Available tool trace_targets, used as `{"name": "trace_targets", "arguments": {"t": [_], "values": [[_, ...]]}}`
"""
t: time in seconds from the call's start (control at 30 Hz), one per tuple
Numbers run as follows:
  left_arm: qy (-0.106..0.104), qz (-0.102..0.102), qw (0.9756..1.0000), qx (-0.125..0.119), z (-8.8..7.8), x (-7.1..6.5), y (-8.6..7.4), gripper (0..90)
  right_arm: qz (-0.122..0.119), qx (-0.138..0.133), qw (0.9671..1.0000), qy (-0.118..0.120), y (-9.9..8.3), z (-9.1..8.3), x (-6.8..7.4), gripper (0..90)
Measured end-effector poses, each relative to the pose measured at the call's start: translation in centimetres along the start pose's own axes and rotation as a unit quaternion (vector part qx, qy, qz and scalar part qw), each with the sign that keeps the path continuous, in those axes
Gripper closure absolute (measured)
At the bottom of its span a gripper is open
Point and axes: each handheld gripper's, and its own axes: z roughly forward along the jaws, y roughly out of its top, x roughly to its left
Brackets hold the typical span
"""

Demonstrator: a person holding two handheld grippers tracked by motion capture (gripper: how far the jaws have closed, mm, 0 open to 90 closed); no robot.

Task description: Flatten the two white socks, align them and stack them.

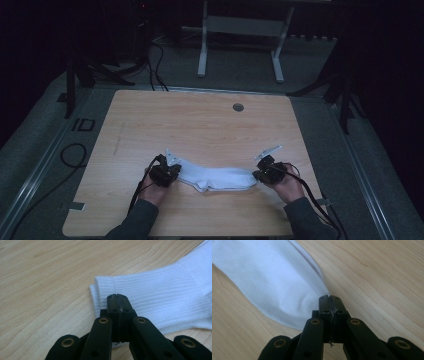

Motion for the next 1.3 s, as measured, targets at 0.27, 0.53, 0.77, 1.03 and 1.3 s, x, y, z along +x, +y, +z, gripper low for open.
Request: {"name": "trace_targets", "arguments": {"t": [0.27,0.53,0.77,1.03,1.3], "values": [[0.003,-0.018,0.9998,0.005,-0.3,-0.2,-0.1,89.9,-0.014,-0.025,0.9996,-0.006,0.8,0.1,0.1,88.3],[-0.008,-0.028,0.9996,-0.004,-0.5,0.0,-0.3,88.2,-0.004,-0.055,0.9985,-0.003,1.3,-0.1,0.0,68.3],[-0.016,-0.028,0.9993,-0.019,-0.9,0.1,-0.2,84.8,0.027,-0.08,0.9964,0.01,1.1,-0.8,-1.1,57.4],[-0.01,-0.043,0.9983,-0.038,-1.7,1.1,-0.2,84.4,0.038,-0.09,0.9952,0.004,1.2,-1.1,-1.8,56.0],[0.003,-0.054,0.9976,-0.042,-2.2,2.2,-0.4,84.4,0.045,-0.097,0.9941,0.014,1.3,-1.4,-2.2,55.5]]}}
